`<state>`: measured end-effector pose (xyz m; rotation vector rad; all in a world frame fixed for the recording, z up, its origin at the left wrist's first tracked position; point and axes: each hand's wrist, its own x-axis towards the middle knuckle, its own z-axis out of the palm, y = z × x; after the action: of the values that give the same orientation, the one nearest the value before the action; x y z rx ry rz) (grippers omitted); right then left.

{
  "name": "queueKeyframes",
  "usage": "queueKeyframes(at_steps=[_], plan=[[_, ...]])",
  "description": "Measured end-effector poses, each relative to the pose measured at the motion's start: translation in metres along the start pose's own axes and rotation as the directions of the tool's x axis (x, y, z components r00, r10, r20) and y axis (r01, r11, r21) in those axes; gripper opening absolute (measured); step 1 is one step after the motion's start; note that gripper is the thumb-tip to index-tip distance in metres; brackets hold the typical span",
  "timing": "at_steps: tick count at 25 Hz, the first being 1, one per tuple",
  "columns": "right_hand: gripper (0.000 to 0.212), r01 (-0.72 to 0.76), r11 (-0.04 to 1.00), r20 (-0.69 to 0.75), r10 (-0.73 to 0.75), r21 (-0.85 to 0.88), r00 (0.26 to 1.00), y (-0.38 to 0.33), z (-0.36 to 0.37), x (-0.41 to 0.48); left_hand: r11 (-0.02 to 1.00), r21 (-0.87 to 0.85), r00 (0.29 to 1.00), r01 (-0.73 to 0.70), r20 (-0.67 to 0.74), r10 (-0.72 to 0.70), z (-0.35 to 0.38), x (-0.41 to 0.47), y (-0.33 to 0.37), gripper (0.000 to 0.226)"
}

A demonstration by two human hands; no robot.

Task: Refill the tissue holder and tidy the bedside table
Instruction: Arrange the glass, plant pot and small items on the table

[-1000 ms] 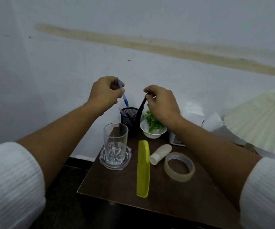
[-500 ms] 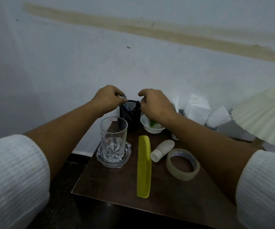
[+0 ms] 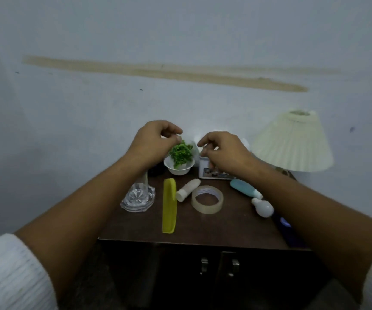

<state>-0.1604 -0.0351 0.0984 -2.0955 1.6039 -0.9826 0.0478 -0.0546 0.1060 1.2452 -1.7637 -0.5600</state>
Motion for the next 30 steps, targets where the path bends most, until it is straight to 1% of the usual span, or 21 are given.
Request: queueKeyframes(at_steps=[2, 5, 8, 10, 13, 18, 21, 24, 27, 30], plan=[[0.030, -0.060, 0.996, 0.046, 0.063, -0.062, 0.997, 0.022, -0.023, -0.033, 1.000, -0.025, 0.996, 0.012, 0.093, -0.009, 0.040, -0.020, 0.014, 0.015], [0.028, -0.106, 0.973, 0.107, 0.130, -0.204, 0.986, 0.066, -0.053, -0.070, 0.998, -0.044, 0.975, 0.039, 0.220, -0.029, 0.100, -0.043, 0.025, 0.015], [0.024, -0.145, 0.936, 0.128, 0.194, -0.321, 0.973, 0.111, -0.083, -0.094, 0.993, -0.066, 0.951, 0.093, 0.300, -0.069, 0.152, -0.054, 0.030, 0.016], [0.025, -0.185, 0.913, 0.105, 0.238, -0.363, 0.966, 0.140, -0.098, -0.104, 0.991, -0.065, 0.946, 0.113, 0.312, -0.087, 0.180, -0.053, 0.029, 0.015], [0.027, -0.252, 0.874, 0.043, 0.296, -0.416, 0.954, 0.181, -0.109, -0.106, 0.994, -0.016, 0.944, 0.104, 0.318, -0.093, 0.212, -0.044, 0.026, 0.016], [0.021, -0.210, 0.831, 0.050, 0.273, -0.515, 0.961, 0.225, -0.099, -0.084, 0.995, 0.055, 0.947, 0.077, 0.307, -0.090, 0.247, -0.029, 0.013, 0.019], [0.014, -0.210, 0.758, 0.067, 0.317, -0.618, 0.946, 0.243, -0.087, -0.068, 0.997, 0.048, 0.938, 0.067, 0.338, -0.079, 0.259, -0.022, 0.005, 0.026], [0.010, -0.244, 0.740, 0.065, 0.362, -0.627, 0.930, 0.253, -0.081, -0.060, 0.997, 0.022, 0.935, 0.068, 0.348, -0.071, 0.266, -0.016, 0.001, 0.028], [0.010, -0.227, 0.724, 0.074, 0.359, -0.651, 0.931, 0.253, -0.084, -0.059, 0.998, 0.014, 0.935, 0.057, 0.350, -0.058, 0.268, -0.014, 0.002, 0.028], [0.010, -0.208, 0.698, 0.044, 0.325, -0.685, 0.945, 0.248, -0.089, -0.066, 0.998, 0.014, 0.940, 0.056, 0.337, -0.057, 0.265, -0.018, 0.004, 0.026]])
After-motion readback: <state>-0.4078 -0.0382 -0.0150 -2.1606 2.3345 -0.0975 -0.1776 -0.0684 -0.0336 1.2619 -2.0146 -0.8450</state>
